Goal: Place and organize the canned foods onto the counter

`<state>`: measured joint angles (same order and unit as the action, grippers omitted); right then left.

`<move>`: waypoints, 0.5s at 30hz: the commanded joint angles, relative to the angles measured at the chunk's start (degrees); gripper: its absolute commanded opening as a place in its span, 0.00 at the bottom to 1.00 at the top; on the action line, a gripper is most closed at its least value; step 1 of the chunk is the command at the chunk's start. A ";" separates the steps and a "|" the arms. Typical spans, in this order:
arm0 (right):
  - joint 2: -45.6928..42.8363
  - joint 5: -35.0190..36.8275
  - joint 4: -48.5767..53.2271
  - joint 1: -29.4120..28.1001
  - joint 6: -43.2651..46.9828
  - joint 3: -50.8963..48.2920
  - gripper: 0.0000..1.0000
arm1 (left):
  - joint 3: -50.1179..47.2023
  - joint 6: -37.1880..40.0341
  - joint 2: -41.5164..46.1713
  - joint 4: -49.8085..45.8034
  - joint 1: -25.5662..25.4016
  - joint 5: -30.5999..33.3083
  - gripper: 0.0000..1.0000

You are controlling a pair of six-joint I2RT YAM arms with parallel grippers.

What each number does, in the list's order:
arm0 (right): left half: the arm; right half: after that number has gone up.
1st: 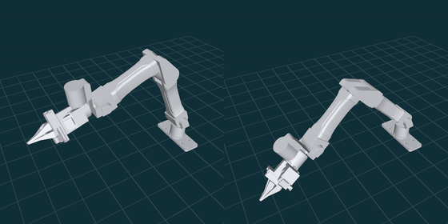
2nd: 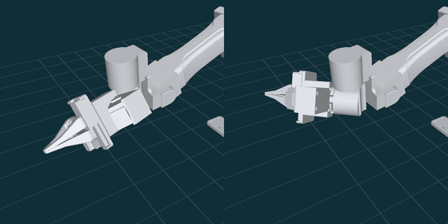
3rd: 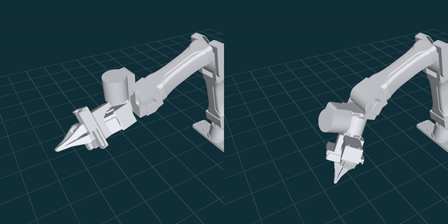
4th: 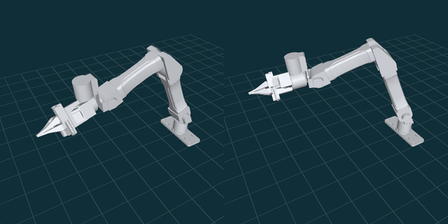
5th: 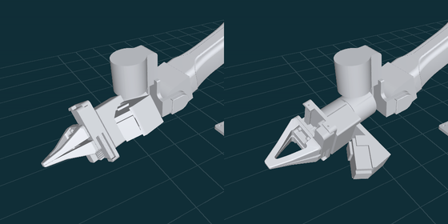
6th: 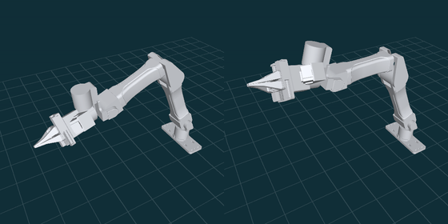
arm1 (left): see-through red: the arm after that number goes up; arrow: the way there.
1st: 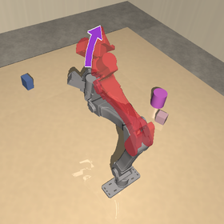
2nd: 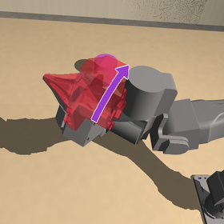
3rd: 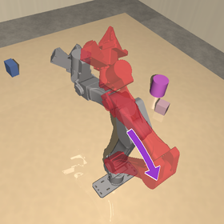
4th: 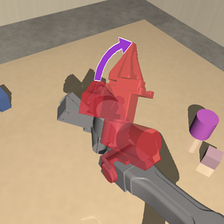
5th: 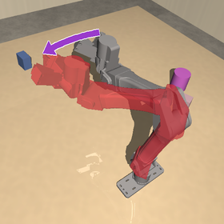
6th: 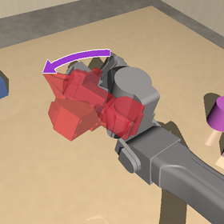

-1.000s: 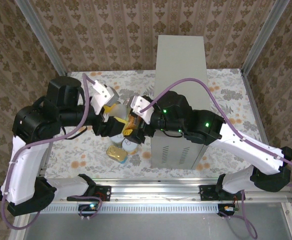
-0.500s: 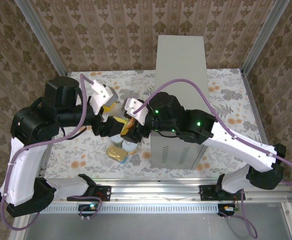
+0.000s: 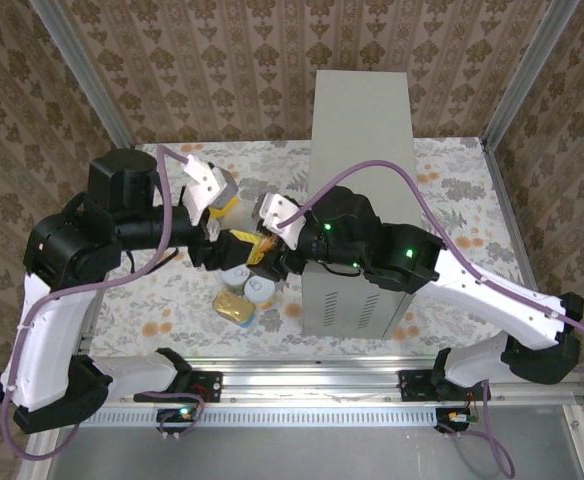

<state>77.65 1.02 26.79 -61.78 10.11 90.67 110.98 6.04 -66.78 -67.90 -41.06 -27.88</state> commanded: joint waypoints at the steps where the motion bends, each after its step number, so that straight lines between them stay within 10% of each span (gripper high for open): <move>1: -5.36 6.94 -8.54 1.84 -4.26 -2.17 0.60 | -0.89 0.70 2.86 3.56 -0.30 -1.02 1.00; 15: -17.54 15.94 -10.04 10.65 -10.33 -10.72 0.56 | -5.82 0.04 4.93 7.42 -0.33 -0.66 1.00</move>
<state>63.88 12.99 22.35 -52.58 2.42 80.49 106.45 6.04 -61.76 -63.31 -41.17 -27.88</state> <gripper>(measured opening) 0.775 0.999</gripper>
